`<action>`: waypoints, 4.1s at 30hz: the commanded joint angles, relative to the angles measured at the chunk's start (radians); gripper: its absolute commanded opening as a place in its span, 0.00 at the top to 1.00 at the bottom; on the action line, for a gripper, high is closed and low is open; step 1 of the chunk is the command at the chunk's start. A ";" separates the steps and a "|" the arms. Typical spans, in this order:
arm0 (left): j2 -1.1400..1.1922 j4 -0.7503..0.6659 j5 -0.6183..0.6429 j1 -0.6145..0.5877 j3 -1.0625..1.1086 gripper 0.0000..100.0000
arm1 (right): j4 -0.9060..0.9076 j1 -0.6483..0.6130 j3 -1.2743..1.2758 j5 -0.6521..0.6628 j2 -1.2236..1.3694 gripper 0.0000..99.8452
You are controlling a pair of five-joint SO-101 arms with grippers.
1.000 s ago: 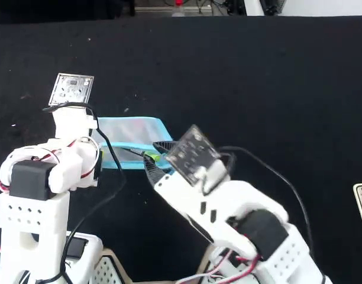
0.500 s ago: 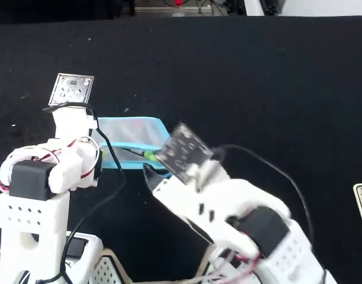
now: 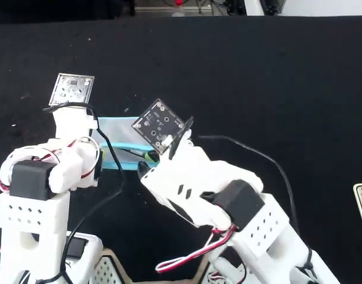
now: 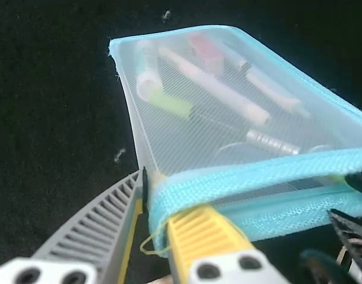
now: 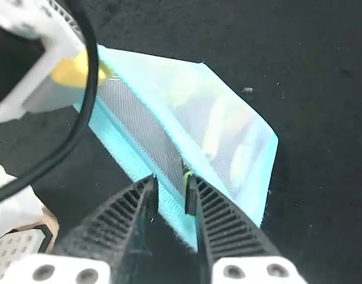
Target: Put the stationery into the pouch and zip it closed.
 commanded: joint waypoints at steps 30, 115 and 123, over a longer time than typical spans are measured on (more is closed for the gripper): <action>-0.014 0.002 -0.009 0.004 -0.012 0.97 | 0.066 0.087 -0.108 -0.104 0.004 0.91; -0.014 -0.094 -0.008 -0.234 -0.012 0.97 | -0.466 0.074 0.503 0.523 -0.193 0.95; -0.014 -0.095 -0.008 -0.234 0.005 0.97 | -0.311 0.121 0.444 0.496 -0.418 0.99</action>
